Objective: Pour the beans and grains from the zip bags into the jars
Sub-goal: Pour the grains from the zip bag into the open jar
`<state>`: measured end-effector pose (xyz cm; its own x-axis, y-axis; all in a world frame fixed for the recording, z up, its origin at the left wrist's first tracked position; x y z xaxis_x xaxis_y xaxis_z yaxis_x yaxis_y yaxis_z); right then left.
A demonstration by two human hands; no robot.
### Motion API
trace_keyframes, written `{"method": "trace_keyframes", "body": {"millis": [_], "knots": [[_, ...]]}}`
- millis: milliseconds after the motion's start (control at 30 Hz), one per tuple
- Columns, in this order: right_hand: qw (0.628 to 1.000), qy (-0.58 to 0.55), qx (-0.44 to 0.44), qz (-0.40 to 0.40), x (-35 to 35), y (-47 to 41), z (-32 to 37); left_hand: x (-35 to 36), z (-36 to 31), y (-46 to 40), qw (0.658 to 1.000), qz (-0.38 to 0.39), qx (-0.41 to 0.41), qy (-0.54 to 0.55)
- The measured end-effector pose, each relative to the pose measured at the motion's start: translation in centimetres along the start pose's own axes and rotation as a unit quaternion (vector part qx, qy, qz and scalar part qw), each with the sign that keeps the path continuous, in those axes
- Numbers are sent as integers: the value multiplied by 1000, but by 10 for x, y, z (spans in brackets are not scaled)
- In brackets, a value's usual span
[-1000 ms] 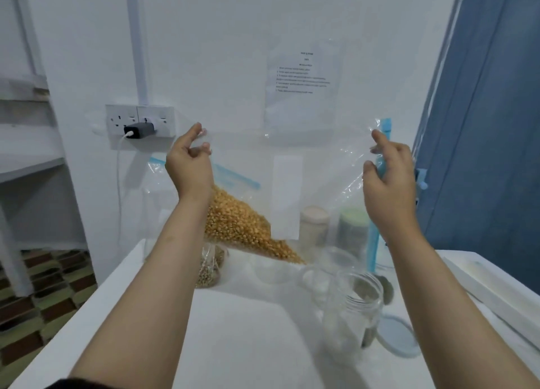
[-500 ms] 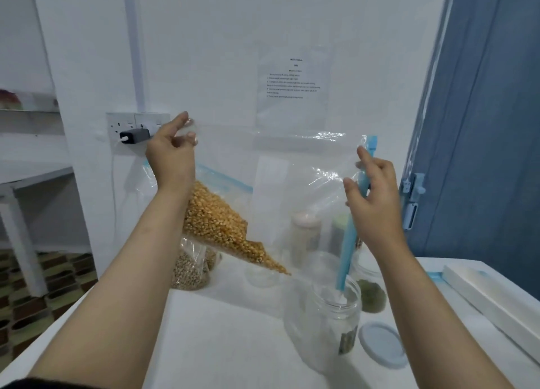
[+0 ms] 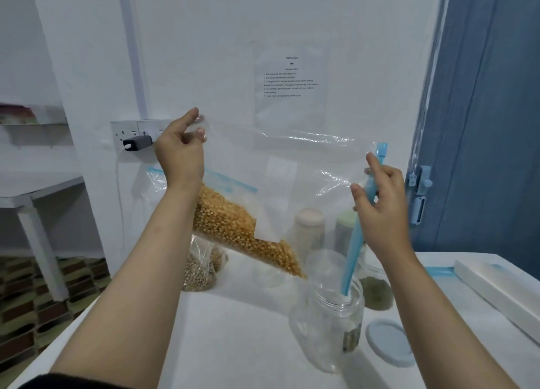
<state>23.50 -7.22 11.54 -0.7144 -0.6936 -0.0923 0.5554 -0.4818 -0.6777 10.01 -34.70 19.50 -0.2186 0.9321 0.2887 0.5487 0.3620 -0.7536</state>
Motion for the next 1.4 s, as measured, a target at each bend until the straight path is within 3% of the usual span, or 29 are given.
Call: {"method": "trace_keyframes", "body": {"millis": [1400], "knots": [[999, 14, 9, -32, -9, 11, -15, 28, -20, -16, 998, 53, 18, 6]]}}
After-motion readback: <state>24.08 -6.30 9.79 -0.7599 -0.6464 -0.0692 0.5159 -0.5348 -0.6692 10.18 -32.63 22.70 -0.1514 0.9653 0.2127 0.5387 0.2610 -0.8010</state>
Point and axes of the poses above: each hand's wrist, its own y-axis away from the middle knuckle, its own x-axis out of the palm, z = x × y, the point moved 1 cm from there along -y, towards the middle knuckle, and after that the axes turned 7 degrees about x, right-handed, at the moved point
